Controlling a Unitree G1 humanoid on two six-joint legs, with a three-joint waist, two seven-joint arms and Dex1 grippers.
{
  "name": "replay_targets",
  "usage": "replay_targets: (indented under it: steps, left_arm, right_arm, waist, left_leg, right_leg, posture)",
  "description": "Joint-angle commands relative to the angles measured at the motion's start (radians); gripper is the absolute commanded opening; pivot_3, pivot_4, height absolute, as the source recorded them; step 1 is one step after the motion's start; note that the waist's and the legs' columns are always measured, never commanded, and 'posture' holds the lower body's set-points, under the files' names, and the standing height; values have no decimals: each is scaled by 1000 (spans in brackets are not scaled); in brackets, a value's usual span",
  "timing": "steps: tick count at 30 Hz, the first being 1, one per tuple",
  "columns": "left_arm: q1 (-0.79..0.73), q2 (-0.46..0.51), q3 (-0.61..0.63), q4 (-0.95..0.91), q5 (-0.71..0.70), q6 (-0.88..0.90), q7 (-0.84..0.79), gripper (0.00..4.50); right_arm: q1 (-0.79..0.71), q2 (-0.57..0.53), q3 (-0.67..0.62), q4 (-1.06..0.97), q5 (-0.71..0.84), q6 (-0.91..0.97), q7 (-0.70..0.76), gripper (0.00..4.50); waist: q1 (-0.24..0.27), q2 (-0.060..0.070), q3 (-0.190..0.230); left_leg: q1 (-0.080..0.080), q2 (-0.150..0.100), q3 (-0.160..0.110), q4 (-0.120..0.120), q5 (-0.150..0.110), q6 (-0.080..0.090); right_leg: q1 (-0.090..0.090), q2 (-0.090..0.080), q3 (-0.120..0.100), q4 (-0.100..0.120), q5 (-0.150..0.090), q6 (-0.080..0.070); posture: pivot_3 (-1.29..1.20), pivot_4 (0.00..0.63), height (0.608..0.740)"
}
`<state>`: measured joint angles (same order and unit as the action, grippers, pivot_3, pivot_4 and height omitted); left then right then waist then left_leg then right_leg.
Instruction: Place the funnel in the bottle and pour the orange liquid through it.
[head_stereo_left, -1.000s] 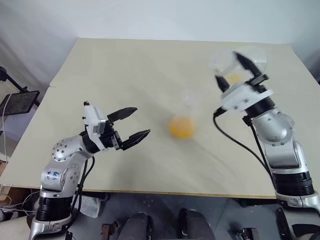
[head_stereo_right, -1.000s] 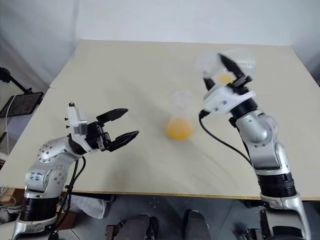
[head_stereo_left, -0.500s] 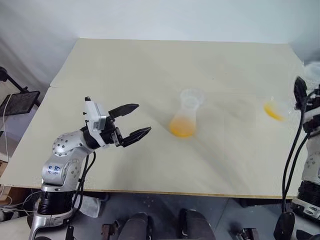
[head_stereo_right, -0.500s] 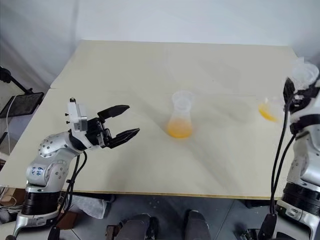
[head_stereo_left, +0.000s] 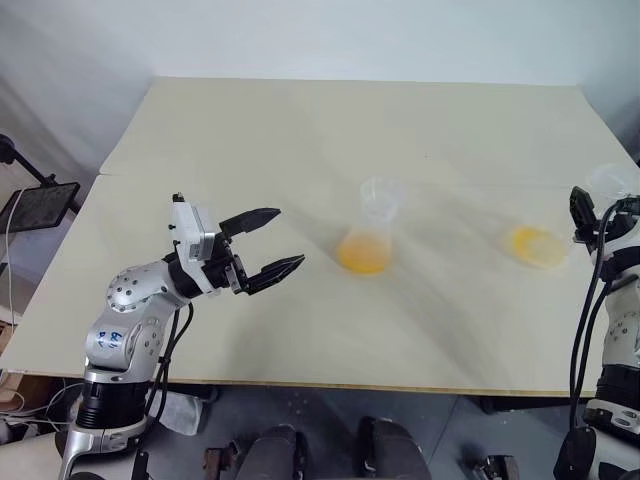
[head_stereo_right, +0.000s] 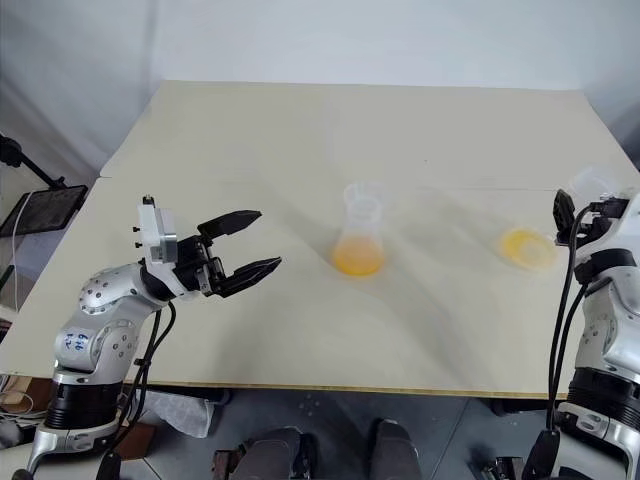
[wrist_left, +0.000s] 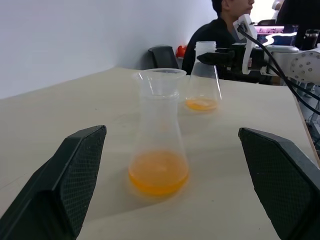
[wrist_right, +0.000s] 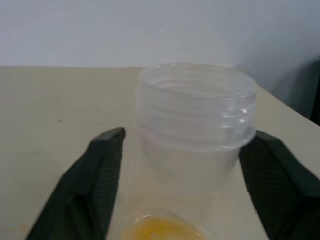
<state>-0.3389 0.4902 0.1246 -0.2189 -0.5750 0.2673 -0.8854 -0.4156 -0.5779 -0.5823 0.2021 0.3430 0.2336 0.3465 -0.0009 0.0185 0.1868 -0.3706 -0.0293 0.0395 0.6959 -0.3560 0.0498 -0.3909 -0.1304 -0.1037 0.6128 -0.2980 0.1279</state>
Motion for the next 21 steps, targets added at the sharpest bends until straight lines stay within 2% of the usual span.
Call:
replay_targets:
  steps: [1, 6, 10, 14, 21]
  left_arm:
    - [8, 3, 9, -29, -3, -17, 3, 4500]
    - [14, 18, 12, -25, -2, -11, -7, 4500]
    - [24, 36, 18, -12, -6, -1, -22, 4500]
    - [40, 61, 22, 8, 1, -7, -51, 4500]
    - [101, 135, 60, 35, 14, -22, -96, 4500]
  right_arm:
    - [18, -25, -7, -50, 29, 21, 6, 4455]
    - [110, -83, -10, -170, 84, 75, 110, 4455]
    - [239, -121, -53, -285, 160, 69, 236, 4455]
    - [345, -148, -112, -311, 181, -17, 341, 4455]
    - [572, -209, -186, -345, 283, -41, 657, 4455]
  waist:
    - [1, 0, 0]
    - [6, 0, 0]
    - [9, 0, 0]
    - [19, 0, 0]
    - [28, 0, 0]
  left_leg:
    - [0, 0, 0, 0, 0, 0]
    - [-1, 0, 0, 0, 0, 0]
    - [0, 0, -1, -1, 0, 0]
    - [0, 0, 0, 0, 0, 0]
    - [1, 0, -1, 0, 0, 0]
  right_leg:
    - [0, 0, 0, 0, 0, 0]
    - [0, 0, 0, -1, 0, 0]
    - [0, 0, 0, -1, 0, 0]
    - [1, 0, 0, -2, 0, 0]
    - [2, -1, 0, -4, 0, 0]
  posture:
    - [0, 150, 740]
    - [0, 150, 740]
    - [0, 150, 740]
    - [0, 150, 740]
    - [0, 150, 740]
